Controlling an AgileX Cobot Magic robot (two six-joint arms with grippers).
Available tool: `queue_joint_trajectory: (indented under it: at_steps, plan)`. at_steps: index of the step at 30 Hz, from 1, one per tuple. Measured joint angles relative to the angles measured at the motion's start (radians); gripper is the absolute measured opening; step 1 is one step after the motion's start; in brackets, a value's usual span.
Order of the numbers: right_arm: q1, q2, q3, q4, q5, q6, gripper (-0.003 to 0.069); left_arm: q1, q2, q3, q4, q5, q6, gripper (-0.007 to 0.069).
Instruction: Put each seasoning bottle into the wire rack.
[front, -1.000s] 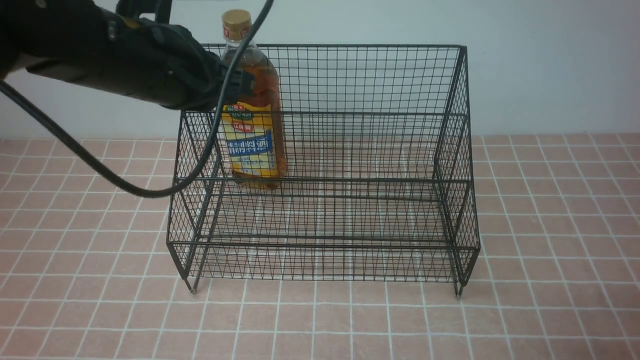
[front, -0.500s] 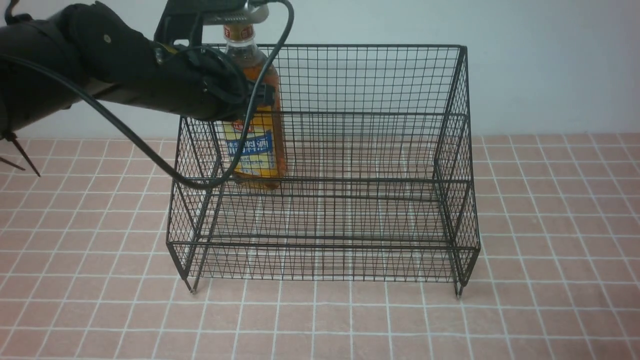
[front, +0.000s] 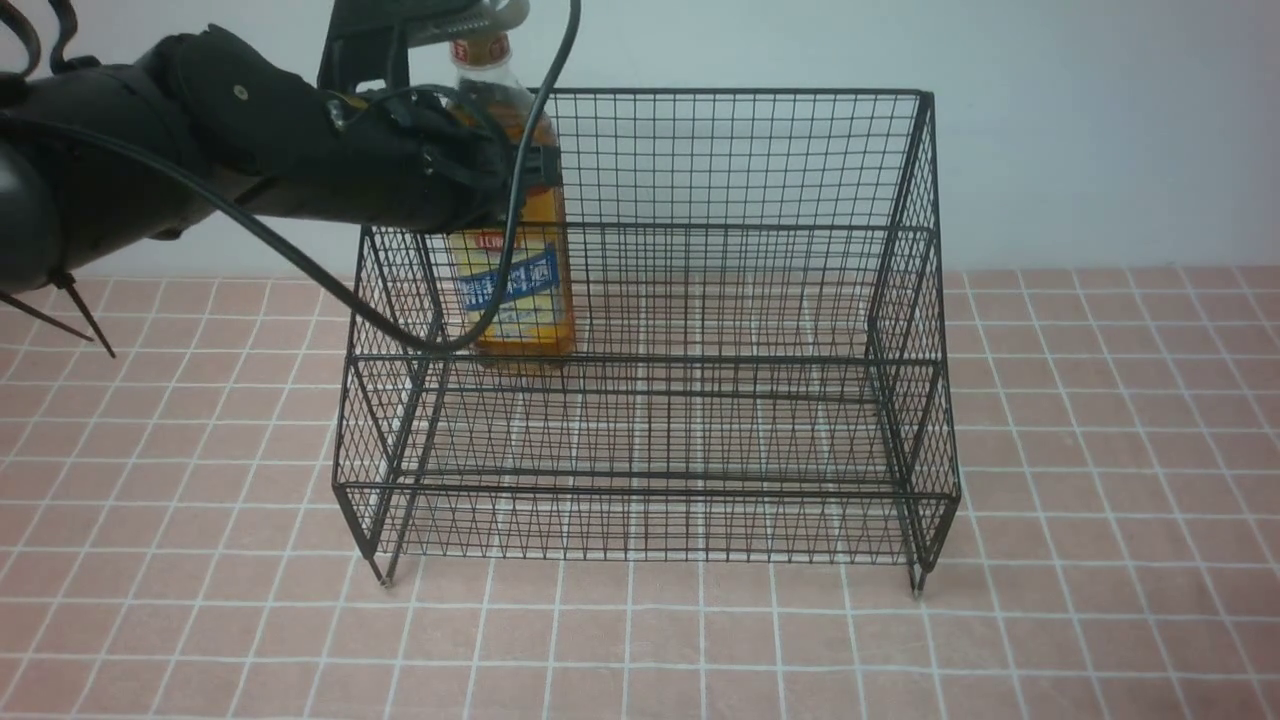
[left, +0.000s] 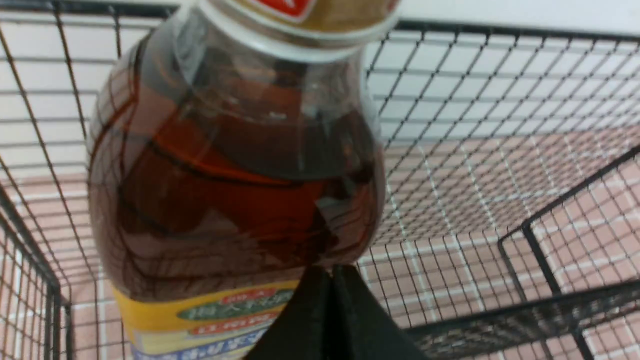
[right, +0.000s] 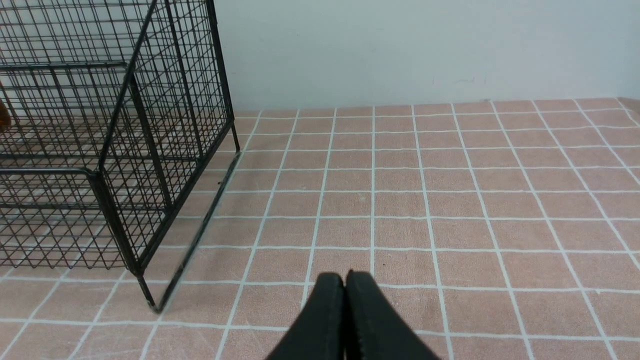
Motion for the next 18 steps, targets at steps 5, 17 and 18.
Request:
queue_joint_trajectory:
  at_steps: [5,17,18]
  plan:
    - [0.000,0.000,0.000,0.000,0.000,0.000,-0.0012,0.000,-0.003,0.000,-0.003,0.012,0.008,-0.0007]
    - [0.000,0.000,0.000,0.000,0.000,0.000,-0.0012,0.000,-0.247,0.000,0.048,0.183,0.105,-0.0007]
    - [0.000,0.000,0.000,0.000,0.000,0.000,-0.0012,0.000,-0.265,0.000,0.055,0.190,0.105,-0.0007]
